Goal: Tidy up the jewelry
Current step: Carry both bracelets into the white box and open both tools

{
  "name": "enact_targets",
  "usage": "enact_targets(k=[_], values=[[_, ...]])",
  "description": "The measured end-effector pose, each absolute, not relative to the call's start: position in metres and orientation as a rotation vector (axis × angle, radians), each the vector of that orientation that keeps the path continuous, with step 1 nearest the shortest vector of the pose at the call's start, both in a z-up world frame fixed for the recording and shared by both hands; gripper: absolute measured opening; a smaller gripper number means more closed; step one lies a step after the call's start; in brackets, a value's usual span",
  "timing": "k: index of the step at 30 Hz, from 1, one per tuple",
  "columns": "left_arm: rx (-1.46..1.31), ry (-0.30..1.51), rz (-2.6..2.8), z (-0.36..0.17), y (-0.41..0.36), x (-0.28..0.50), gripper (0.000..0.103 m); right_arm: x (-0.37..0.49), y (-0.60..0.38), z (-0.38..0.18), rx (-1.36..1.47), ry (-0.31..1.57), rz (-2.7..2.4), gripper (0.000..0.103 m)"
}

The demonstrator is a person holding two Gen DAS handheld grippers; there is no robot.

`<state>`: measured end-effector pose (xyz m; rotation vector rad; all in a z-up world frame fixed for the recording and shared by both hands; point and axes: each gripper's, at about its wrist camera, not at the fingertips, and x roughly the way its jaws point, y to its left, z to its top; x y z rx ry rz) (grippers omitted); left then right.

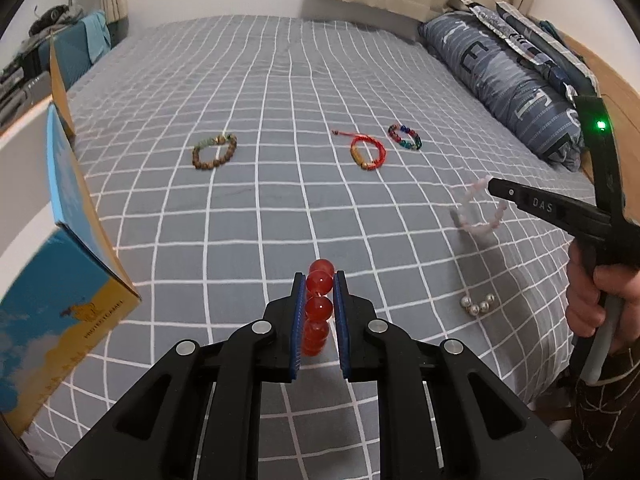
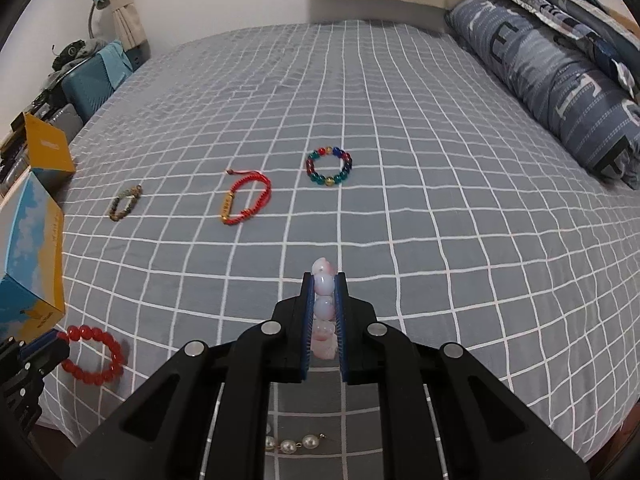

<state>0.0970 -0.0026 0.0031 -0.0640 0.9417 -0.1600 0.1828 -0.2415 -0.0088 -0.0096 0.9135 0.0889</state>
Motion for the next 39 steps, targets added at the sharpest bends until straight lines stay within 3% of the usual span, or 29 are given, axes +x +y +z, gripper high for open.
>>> enact_targets(k=[16, 39], values=[[-0.053, 0.895, -0.095, 0.031, 0.008, 0.113, 0.013, 0.179, -0.221, 0.011, -0.032, 0.881, 0.127, 0.01], [-0.099, 0.767, 0.095, 0.134, 0.108, 0.121, 0.013, 0.199, -0.088, 0.087, -0.115, 0.772, 0.337, 0.01]])
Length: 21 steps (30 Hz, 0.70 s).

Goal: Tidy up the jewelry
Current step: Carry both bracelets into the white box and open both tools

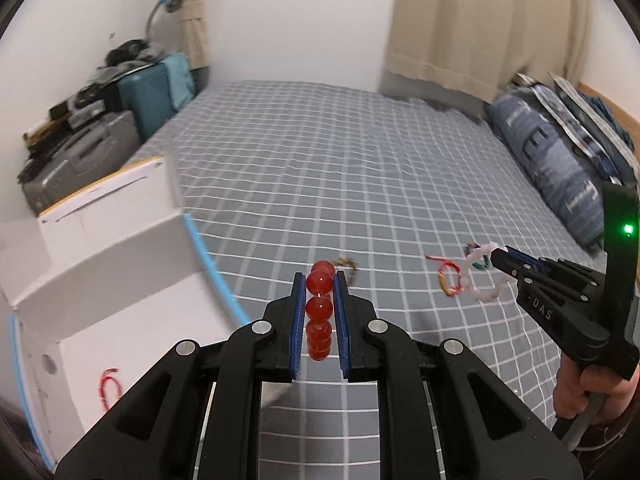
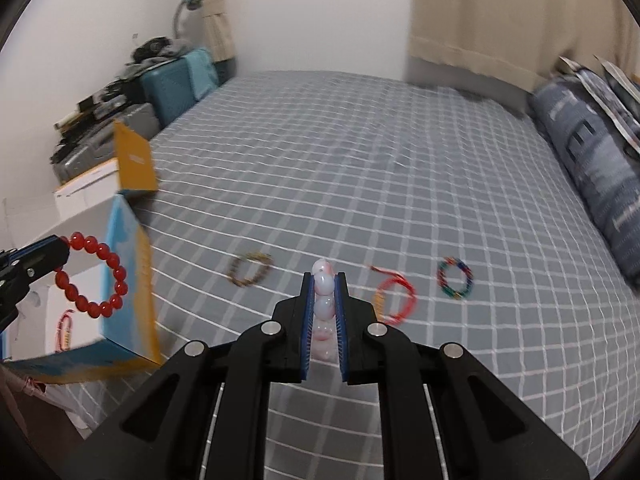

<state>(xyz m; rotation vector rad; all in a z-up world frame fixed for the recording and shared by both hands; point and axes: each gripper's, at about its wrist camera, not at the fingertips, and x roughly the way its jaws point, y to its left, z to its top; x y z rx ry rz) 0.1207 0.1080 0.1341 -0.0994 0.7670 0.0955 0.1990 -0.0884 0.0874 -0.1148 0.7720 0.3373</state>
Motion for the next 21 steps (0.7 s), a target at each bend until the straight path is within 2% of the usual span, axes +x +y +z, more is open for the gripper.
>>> enact_targets(k=[10, 21], values=[[-0.166, 0.751, 0.295, 0.143, 0.2, 0.082, 0.013, 0.18, 0.02, 0.104, -0.164, 0.732, 0.528, 0.01], [-0.252, 0.777, 0.485, 0.12, 0.288, 0.022, 0.013, 0.144, 0.132, 0.102, -0.256, 0.709, 0.715, 0.01]])
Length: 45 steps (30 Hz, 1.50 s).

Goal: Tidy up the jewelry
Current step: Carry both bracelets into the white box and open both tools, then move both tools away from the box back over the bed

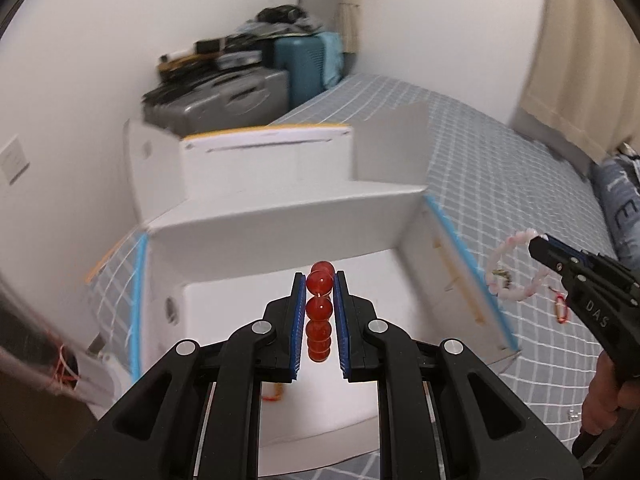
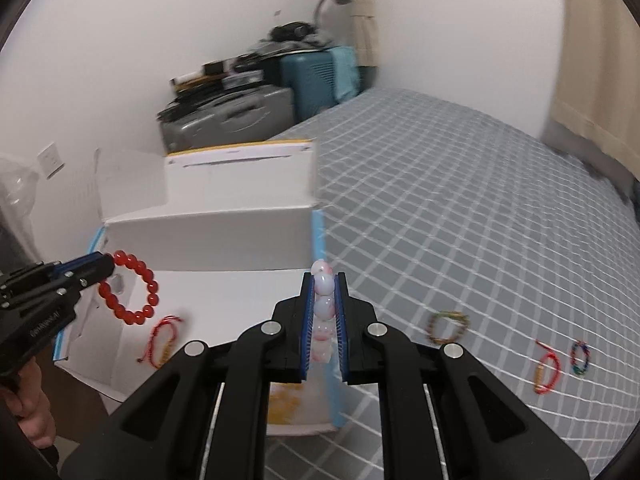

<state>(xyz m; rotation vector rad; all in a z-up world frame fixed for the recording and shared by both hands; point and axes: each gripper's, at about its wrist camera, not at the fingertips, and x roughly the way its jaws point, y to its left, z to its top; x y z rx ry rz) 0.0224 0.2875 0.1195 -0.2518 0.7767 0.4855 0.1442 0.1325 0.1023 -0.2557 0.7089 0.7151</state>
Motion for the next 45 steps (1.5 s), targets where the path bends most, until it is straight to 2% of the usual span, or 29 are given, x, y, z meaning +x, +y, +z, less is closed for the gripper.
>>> enact_targets(k=[14, 26, 29, 31, 32, 33, 34, 37, 38, 39, 40, 43, 45], values=[[-0.347, 0.892, 0.585, 0.053, 0.343, -0.003, 0.013, 0.132, 0.216, 0.023, -0.393, 0.858, 0.814, 0.01], [-0.343, 0.938, 0.582, 0.036, 0.344, 0.003, 0.013, 0.135, 0.222, -0.002, -0.439, 0.925, 0.777, 0.01], [-0.344, 0.949, 0.582, 0.036, 0.345, 0.005, 0.014, 0.135, 0.222, -0.005, -0.445, 0.942, 0.781, 0.012], [-0.339, 0.945, 0.581, 0.037, 0.343, 0.004, 0.015, 0.134, 0.221, -0.005, -0.453, 0.946, 0.782, 0.028], [-0.333, 0.937, 0.584, 0.04, 0.342, 0.003, 0.016, 0.133, 0.22, -0.003, -0.452, 0.938, 0.78, 0.041], [-0.329, 0.93, 0.588, 0.043, 0.341, 0.002, 0.016, 0.133, 0.219, -0.001, -0.446, 0.93, 0.78, 0.049], [-0.329, 0.926, 0.586, 0.046, 0.339, 0.001, 0.02, 0.132, 0.217, 0.003, -0.431, 0.925, 0.784, 0.051], [-0.333, 0.893, 0.589, 0.057, 0.337, -0.006, 0.055, 0.131, 0.21, 0.015, -0.414, 0.897, 0.771, 0.066], [-0.324, 0.87, 0.595, 0.063, 0.335, -0.008, 0.062, 0.13, 0.206, 0.02, -0.405, 0.882, 0.769, 0.073], [-0.307, 0.855, 0.606, 0.068, 0.333, -0.01, 0.064, 0.129, 0.204, 0.024, -0.397, 0.874, 0.773, 0.079], [-0.3, 0.847, 0.611, 0.071, 0.331, -0.011, 0.072, 0.129, 0.2, 0.029, -0.386, 0.862, 0.777, 0.081], [-0.296, 0.811, 0.589, 0.084, 0.324, -0.015, 0.08, 0.126, 0.185, 0.045, -0.35, 0.81, 0.766, 0.094], [-0.297, 0.789, 0.577, 0.092, 0.319, -0.017, 0.089, 0.123, 0.174, 0.055, -0.342, 0.77, 0.749, 0.095]])
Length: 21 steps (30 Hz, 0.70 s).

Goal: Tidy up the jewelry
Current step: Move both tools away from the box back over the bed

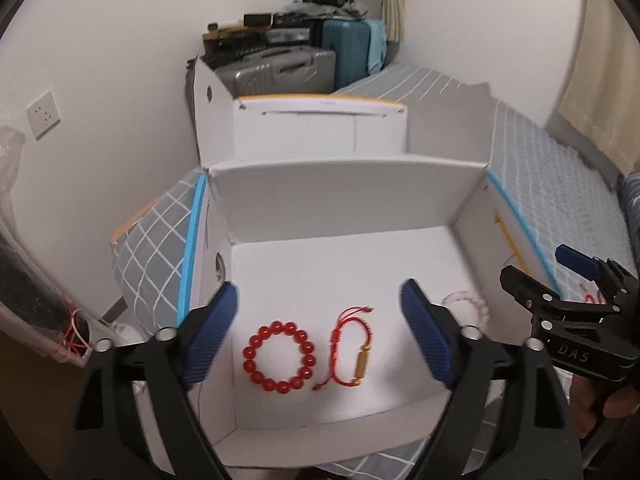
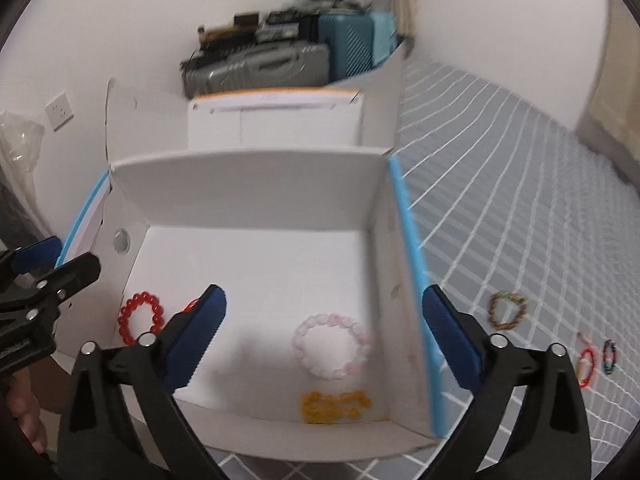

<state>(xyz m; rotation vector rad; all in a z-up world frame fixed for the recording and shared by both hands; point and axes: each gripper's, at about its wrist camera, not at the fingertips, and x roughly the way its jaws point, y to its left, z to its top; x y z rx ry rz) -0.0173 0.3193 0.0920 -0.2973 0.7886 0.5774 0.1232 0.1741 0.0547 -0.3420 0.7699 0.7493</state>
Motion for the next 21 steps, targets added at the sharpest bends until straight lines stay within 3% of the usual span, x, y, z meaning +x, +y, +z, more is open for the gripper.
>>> enact_targets(k=[4, 21], values=[[-0.273, 0.74, 0.572, 0.105, 0.306, -0.019, 0.097, 0.124, 0.158, 0.066, -0.324, 0.745, 0.727, 0.096], [-0.226, 0.761, 0.423, 0.113, 0.237, 0.041, 0.097, 0.144, 0.033, 0.092, -0.214, 0.707, 0.579, 0.096]])
